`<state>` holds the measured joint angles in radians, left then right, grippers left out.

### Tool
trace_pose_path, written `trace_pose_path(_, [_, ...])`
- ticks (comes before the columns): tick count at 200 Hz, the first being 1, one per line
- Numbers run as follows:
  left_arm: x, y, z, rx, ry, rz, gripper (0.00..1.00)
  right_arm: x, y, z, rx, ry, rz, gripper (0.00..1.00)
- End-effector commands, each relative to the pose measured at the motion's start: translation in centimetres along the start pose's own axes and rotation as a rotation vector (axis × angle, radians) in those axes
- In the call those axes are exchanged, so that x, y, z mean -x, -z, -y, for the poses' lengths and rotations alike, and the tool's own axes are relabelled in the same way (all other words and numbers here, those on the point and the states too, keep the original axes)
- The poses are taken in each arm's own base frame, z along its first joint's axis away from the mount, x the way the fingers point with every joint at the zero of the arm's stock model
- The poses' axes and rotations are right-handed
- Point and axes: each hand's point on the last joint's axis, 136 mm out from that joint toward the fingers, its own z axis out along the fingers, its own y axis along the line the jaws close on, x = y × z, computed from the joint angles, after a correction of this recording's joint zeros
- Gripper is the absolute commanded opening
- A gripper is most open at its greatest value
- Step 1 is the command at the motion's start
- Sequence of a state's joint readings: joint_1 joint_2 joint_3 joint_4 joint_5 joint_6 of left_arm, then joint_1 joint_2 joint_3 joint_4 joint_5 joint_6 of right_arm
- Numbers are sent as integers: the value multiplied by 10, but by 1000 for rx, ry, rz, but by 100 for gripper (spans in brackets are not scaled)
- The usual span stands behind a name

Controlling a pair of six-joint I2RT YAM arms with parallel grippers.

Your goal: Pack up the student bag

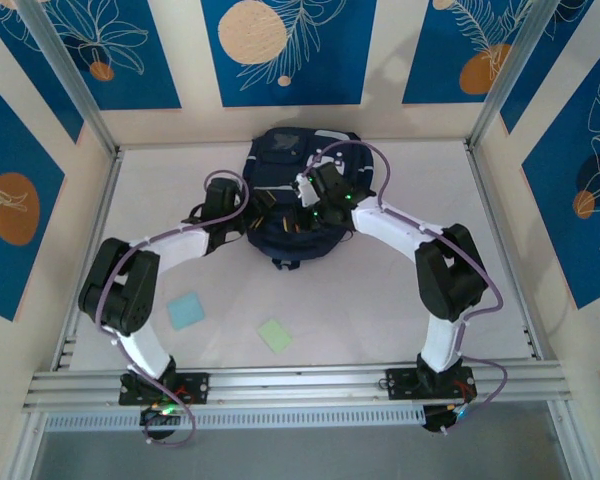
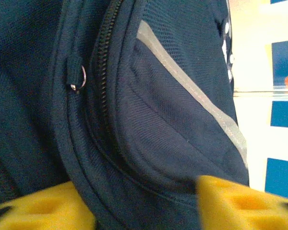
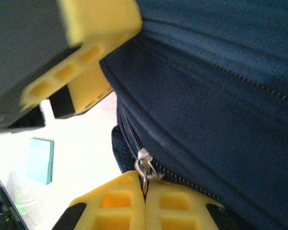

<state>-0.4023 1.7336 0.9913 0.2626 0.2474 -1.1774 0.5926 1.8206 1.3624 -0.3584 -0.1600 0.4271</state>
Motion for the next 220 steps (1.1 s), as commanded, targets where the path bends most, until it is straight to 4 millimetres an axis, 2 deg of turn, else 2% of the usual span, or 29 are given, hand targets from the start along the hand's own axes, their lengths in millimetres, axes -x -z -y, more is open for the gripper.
trace_pose_path(1, [23, -7, 27, -88, -13, 105, 10, -16, 22, -34, 104, 84, -17, 0])
trace_pose_path(5, [23, -6, 27, -87, -18, 105, 0, -19, 22, -28, 81, 86, -28, 0])
trace_pose_path(24, [24, 2, 22, -52, -55, 107, 0, -40, 26, 12, -85, 109, -93, 0])
trace_pose_path(49, [28, 20, 14, -14, -111, 108, 0, -60, 45, 85, -372, 129, -185, 0])
trace_pose_path(65, [30, 28, 7, 7, -131, 93, 0, -64, 62, 121, -476, 110, -215, 0])
trace_pose_path(90, [29, 34, -1, 37, -158, 64, 0, -56, 81, 156, -563, 103, -202, 0])
trace_pose_path(103, [27, 34, -4, 44, -168, 40, 0, -46, 88, 174, -621, 129, -170, 0])
trace_pose_path(124, [22, 34, -4, 56, -205, -10, 0, -18, 93, 200, -688, 209, -101, 0])
trace_pose_path(145, [16, 36, 0, 55, -253, -56, 0, 15, 97, 234, -754, 263, -57, 0])
trace_pose_path(157, [13, 37, 4, 27, -278, -80, 0, 41, 100, 249, -776, 281, -9, 0])
trace_pose_path(180, [9, 36, 10, -15, -294, -112, 0, 77, 109, 283, -815, 257, 70, 0])
trace_pose_path(206, [3, 34, 7, -15, -296, -151, 0, 113, 118, 302, -814, 210, 151, 0])
trace_pose_path(220, [0, 35, 5, -11, -296, -166, 0, 123, 118, 313, -827, 182, 155, 0])
